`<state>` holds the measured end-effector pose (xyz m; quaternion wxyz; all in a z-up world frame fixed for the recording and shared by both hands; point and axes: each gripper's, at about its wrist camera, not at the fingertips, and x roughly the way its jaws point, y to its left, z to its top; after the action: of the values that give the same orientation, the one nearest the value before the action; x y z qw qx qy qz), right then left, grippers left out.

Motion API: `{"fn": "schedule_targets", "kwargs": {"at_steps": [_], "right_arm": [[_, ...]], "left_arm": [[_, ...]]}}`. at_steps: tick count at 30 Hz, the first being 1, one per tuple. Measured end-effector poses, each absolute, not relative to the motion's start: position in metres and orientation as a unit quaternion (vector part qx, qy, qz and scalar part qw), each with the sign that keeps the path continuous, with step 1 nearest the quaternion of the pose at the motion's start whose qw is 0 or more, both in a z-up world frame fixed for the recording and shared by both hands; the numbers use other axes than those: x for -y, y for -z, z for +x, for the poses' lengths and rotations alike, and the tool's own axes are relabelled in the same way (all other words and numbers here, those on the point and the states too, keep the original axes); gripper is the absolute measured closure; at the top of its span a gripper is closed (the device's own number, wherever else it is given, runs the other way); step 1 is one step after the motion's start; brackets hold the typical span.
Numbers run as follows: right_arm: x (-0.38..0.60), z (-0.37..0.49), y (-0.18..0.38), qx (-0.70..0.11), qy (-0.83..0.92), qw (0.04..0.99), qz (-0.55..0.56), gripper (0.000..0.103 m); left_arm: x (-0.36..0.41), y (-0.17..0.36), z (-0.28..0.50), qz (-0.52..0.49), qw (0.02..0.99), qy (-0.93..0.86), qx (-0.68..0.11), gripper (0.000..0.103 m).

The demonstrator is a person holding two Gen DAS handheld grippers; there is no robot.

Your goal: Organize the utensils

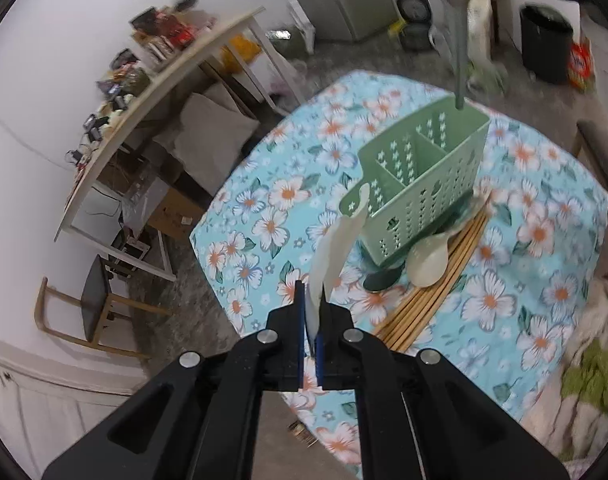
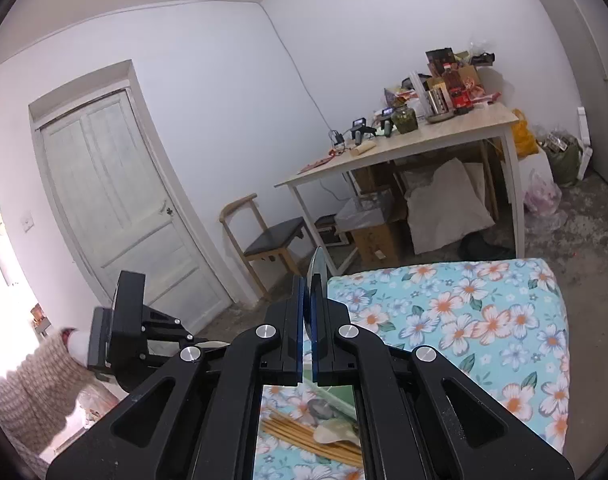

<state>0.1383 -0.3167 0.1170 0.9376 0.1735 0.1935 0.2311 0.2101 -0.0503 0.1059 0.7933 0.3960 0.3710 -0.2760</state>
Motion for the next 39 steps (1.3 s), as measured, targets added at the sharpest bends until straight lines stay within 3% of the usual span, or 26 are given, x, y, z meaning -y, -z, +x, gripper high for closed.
{"fn": "schedule_targets", "kwargs": {"at_steps": [7, 19, 22, 24, 27, 30, 31, 39], "right_arm": [[0.321, 0.162, -0.103, -0.205, -0.224, 0.933, 0.194, 0.102], [0.336, 0.185, -0.072, -0.245, -0.21, 0.92, 0.222, 0.102], [0.333, 0.187, -0.061, -0.26, -0.21, 0.915, 0.225, 0.101], [0.33, 0.189, -0.054, -0.274, -0.208, 0.912, 0.222, 0.096], [0.325, 0.188, -0.047, -0.285, -0.198, 0.914, 0.209, 0.093], [0.32, 0.182, -0.049, -0.278, -0.19, 0.922, 0.192, 0.072], [0.32, 0.181, -0.05, -0.274, -0.187, 0.925, 0.187, 0.07], [0.327, 0.165, -0.063, -0.242, -0.174, 0.938, 0.18, 0.067]], "left_arm": [[0.077, -0.099, 0.238, 0.424, 0.746, 0.298, -0.418, 0.099], [0.096, -0.09, 0.276, 0.35, 0.763, 0.305, -0.45, 0.095], [0.097, -0.091, 0.283, 0.326, 0.773, 0.302, -0.452, 0.081], [0.095, -0.095, 0.288, 0.293, 0.783, 0.309, -0.454, 0.07], [0.09, -0.1, 0.292, 0.245, 0.796, 0.32, -0.451, 0.065], [0.086, -0.103, 0.293, 0.226, 0.812, 0.313, -0.436, 0.064], [0.085, -0.104, 0.293, 0.219, 0.817, 0.313, -0.431, 0.064], [0.06, -0.125, 0.292, 0.139, 0.862, 0.298, -0.385, 0.064]]}}
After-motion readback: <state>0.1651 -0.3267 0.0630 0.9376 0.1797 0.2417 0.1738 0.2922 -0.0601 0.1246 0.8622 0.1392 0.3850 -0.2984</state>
